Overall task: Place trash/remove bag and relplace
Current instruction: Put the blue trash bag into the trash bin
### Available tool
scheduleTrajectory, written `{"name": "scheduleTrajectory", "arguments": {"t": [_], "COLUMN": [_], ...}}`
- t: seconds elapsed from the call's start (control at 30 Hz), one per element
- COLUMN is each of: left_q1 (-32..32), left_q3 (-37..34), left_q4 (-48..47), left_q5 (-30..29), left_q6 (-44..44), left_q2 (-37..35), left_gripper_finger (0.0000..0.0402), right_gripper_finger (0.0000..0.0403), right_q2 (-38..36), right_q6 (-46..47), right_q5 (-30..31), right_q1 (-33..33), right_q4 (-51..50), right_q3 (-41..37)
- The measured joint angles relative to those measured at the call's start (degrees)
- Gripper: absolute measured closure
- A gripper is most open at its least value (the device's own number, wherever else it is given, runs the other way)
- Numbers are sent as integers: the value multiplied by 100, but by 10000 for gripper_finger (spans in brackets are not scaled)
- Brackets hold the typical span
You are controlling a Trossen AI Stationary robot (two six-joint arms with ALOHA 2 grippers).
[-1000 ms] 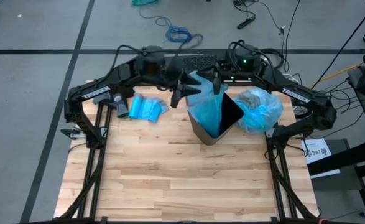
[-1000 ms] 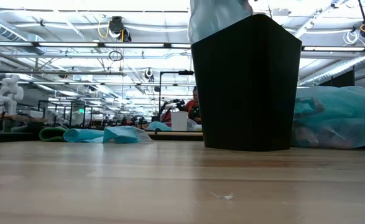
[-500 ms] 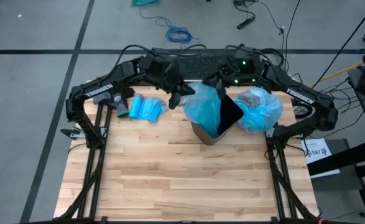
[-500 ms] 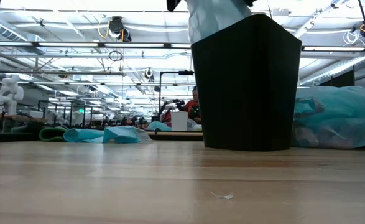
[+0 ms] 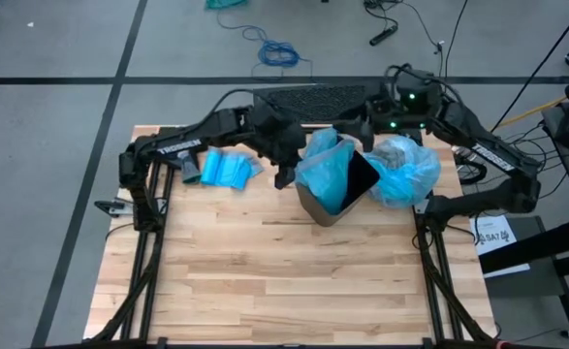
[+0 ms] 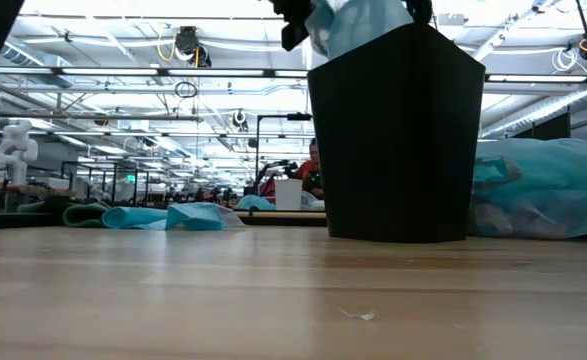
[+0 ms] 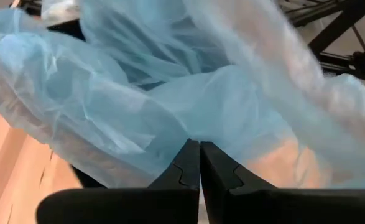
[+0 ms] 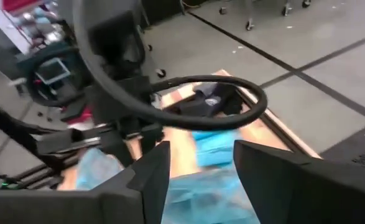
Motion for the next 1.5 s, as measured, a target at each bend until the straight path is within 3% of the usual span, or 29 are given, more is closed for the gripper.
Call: {"name": "scheduleTrajectory", "arguments": {"t": [0.37, 0.47, 0.77, 0.87, 0.97, 1.1, 1.3, 1.5], "left_q1": [-124, -121, -118, -116, -110, -98, -58, 2], "left_q3": [0, 0, 0, 0, 0, 0, 0, 0], "left_q4": [146, 146, 101, 98, 96, 24, -353, -620], "left_q5": [125, 125, 125, 125, 127, 127, 120, 105], "left_q6": [-11, -13, -166, -168, -176, -355, -310, -77], "left_q2": [-50, -50, -50, -50, -50, -50, -50, -50], "left_gripper_finger": [399, 399, 399, 399, 399, 399, 399, 399], "right_gripper_finger": [252, 254, 256, 274, 317, 391, 401, 403], "right_q2": [-121, -131, -103, -100, -63, -88, -349, -500], "right_q6": [-137, -636, -2147, -2575, -2766, -2629, -1755, -68], "right_q5": [-346, -583, -398, -397, -209, -177, -445, -599], "right_q1": [255, 298, 314, 315, 315, 332, 785, 1705], "right_q4": [-716, -1075, -1964, -2210, -2583, -2786, -2950, -3532], "right_q3": [-2, 0, 0, 0, 0, 0, 0, 0]}}
